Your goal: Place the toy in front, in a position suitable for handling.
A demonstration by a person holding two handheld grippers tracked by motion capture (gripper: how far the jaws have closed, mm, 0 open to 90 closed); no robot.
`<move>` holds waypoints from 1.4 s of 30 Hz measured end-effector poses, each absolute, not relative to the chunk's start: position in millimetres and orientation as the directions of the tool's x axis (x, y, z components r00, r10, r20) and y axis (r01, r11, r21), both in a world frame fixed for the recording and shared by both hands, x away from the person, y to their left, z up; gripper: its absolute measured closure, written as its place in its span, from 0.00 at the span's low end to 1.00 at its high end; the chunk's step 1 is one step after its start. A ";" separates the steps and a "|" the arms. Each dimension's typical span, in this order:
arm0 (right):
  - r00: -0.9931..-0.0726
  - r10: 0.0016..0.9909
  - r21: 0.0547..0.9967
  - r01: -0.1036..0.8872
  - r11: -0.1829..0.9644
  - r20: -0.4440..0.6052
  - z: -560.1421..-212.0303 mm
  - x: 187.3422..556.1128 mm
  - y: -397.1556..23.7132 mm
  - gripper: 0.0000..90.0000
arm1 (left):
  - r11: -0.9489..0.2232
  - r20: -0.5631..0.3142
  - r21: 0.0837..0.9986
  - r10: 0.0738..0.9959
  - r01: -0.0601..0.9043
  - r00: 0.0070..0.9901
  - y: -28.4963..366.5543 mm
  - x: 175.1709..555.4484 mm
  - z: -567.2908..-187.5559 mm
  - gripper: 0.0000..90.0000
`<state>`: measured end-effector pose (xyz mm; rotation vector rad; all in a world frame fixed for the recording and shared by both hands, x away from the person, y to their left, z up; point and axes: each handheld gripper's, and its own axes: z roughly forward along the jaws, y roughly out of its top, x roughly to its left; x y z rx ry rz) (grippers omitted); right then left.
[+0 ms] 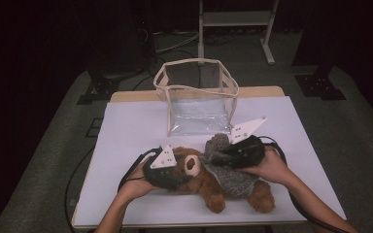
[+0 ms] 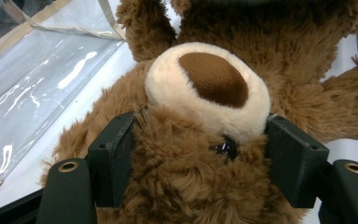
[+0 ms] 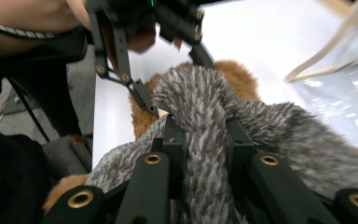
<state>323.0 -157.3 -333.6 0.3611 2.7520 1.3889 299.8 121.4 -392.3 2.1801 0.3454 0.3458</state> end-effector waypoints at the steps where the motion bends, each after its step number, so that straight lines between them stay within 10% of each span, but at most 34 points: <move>1: -0.972 0.219 0.785 0.197 0.587 0.079 -340.4 325.1 -152.6 0.83 | -0.578 0.123 0.807 0.365 0.121 0.923 121.5 299.5 -392.3 0.34; 9: -0.974 0.218 0.790 0.177 0.587 0.056 -342.7 312.4 -161.3 0.56 | -0.583 0.124 0.803 0.363 0.122 0.924 121.0 298.9 -391.9 0.34; 26: -0.983 0.176 0.684 0.169 0.710 0.060 -348.7 330.8 -125.2 0.39 | -0.609 0.145 0.787 0.336 0.098 0.931 119.6 294.7 -391.6 0.34; 34: -0.978 0.209 0.709 0.157 0.688 0.014 -360.5 319.2 -133.7 0.70 | -0.608 0.143 0.787 0.339 0.101 0.930 119.1 293.4 -392.3 0.34; 42: -0.968 0.249 0.756 0.160 0.635 -0.005 -356.1 303.8 -164.7 0.77 | -0.600 0.137 0.793 0.341 0.103 0.930 119.0 294.1 -392.1 0.33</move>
